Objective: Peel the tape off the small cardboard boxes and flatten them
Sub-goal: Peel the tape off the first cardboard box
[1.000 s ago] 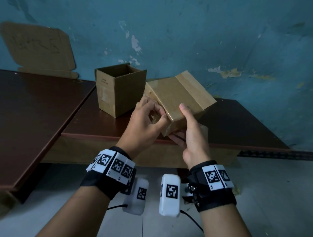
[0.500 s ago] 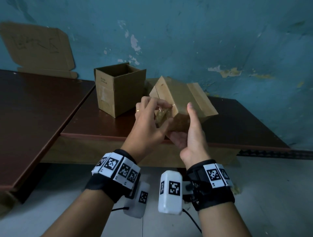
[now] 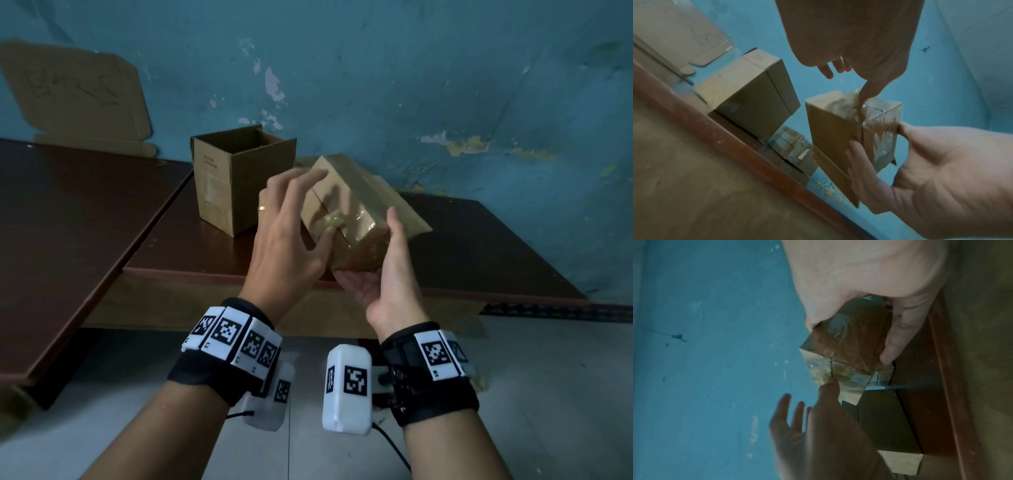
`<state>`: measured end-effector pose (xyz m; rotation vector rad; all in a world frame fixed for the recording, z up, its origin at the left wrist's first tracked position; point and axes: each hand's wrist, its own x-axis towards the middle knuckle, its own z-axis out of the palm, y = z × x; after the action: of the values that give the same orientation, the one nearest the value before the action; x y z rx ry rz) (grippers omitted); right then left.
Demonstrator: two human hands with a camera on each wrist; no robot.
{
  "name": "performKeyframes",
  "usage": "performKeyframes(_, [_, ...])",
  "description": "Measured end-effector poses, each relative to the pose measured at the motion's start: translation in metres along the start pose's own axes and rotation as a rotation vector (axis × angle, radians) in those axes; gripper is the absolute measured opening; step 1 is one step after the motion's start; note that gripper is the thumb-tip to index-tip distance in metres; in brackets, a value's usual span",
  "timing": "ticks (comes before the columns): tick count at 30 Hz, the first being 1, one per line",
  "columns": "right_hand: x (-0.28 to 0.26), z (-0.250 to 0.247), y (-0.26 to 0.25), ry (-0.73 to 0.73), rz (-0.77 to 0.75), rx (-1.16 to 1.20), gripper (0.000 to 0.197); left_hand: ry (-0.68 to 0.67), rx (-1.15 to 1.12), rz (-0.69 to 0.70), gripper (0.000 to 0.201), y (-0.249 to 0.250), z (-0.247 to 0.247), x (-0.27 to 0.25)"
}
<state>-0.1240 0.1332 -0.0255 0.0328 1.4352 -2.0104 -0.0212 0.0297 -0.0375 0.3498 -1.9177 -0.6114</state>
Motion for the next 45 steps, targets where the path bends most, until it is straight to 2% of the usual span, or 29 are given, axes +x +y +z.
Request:
performKeyframes(3, [-0.001,0.001,0.0,0.08,-0.079,-0.136,0.095,-0.169,0.082,0.092,0.08,0.001,-0.006,0.003])
performKeyframes(5, [-0.001,0.003,0.001,0.098,-0.154,-0.183,0.094,-0.251,0.061,0.082,0.071,-0.001,-0.009,0.002])
performKeyframes(7, [0.0,0.005,0.001,0.066,-0.222,-0.177,0.09,-0.269,0.008,0.028,0.063,-0.002,-0.009,0.0])
performKeyframes(10, [0.005,0.003,0.002,0.021,-0.308,-0.147,0.074,-0.206,-0.05,-0.098,0.053,-0.002,-0.009,0.0])
performKeyframes(14, [0.008,0.001,0.004,-0.01,-0.45,-0.194,0.08,-0.117,-0.122,-0.178,0.038,-0.007,-0.009,0.001])
performKeyframes(16, [0.006,0.001,0.004,-0.033,-0.51,-0.21,0.068,-0.086,-0.16,-0.209,0.031,-0.006,-0.008,0.002])
performKeyframes(24, [0.002,0.0,0.009,-0.12,-0.715,-0.382,0.031,-0.052,-0.229,-0.355,0.029,-0.008,-0.009,0.0])
performKeyframes(26, [-0.001,-0.001,0.008,-0.145,-0.753,-0.429,0.03,-0.049,-0.244,-0.383,0.028,-0.008,-0.01,0.0])
performKeyframes(30, [-0.003,-0.001,0.01,-0.182,-0.828,-0.503,0.039,-0.042,-0.273,-0.374,0.022,-0.011,-0.009,0.001])
performKeyframes(37, [0.008,0.0,0.017,-0.069,-0.962,-0.633,0.035,-0.097,-0.293,-0.339,0.014,-0.014,-0.009,-0.002])
performKeyframes(45, [0.011,-0.001,0.019,-0.041,-0.998,-0.533,0.031,-0.051,-0.334,-0.312,0.01,-0.02,-0.008,0.0])
